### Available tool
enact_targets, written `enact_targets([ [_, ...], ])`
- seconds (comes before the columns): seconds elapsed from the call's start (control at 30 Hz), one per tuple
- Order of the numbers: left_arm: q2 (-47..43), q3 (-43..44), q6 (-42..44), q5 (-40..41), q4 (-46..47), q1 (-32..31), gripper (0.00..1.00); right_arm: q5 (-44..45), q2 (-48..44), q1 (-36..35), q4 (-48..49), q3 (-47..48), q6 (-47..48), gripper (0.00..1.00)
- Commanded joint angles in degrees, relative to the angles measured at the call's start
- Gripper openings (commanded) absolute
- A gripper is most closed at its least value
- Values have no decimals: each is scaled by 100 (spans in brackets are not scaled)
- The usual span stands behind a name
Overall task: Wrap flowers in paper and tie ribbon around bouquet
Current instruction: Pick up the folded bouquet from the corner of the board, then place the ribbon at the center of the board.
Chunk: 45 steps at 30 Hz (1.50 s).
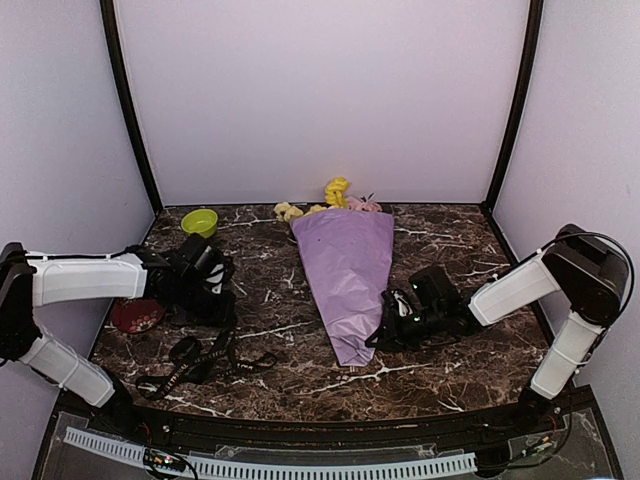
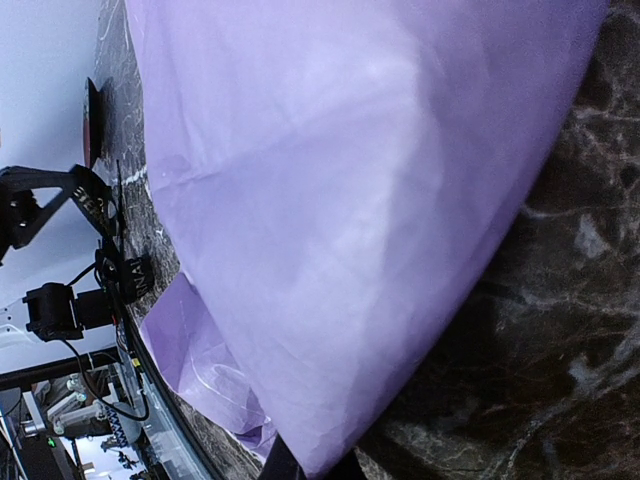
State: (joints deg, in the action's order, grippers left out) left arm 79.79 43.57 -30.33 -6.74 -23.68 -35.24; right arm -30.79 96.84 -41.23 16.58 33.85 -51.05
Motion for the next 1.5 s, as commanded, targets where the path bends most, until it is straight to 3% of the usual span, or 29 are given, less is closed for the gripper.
enact_targets([
  [0.0, 208, 1101, 737, 55, 53, -219, 0, 126, -57, 21, -93, 9, 101, 0],
  [0.37, 321, 4153, 2156, 136, 110, -244, 0, 112, 83, 28, -85, 57, 115, 0],
  [0.5, -12, 4326, 2453, 389, 141, -243, 0, 124, 75, 28, -99, 51, 109, 0],
  [0.7, -543, 3712, 2917, 1245, -31, -238, 0, 152, 61, 28, -145, 105, 110, 0],
  [0.77, -605, 3448, 2975, 796, 42, -240, 0, 144, 78, 25, -202, 161, 150, 0],
  [0.83, -537, 3209, 2978, -173, 128, -358, 0, 167, 85, 25, -303, 221, 198, 0],
  [1.07, -93, 2587, 3336, -2391, 865, -1568, 0, 223, 46, 28, -509, 339, 278, 0],
  [1.33, 697, 3005, 3961, -3666, 648, -2013, 0, 278, -7, 34, -1130, 866, 594, 0],
  [1.47, 1138, 3135, 4269, -3787, 714, -2230, 0, 361, -75, 36, -1384, 1116, 741, 0],
])
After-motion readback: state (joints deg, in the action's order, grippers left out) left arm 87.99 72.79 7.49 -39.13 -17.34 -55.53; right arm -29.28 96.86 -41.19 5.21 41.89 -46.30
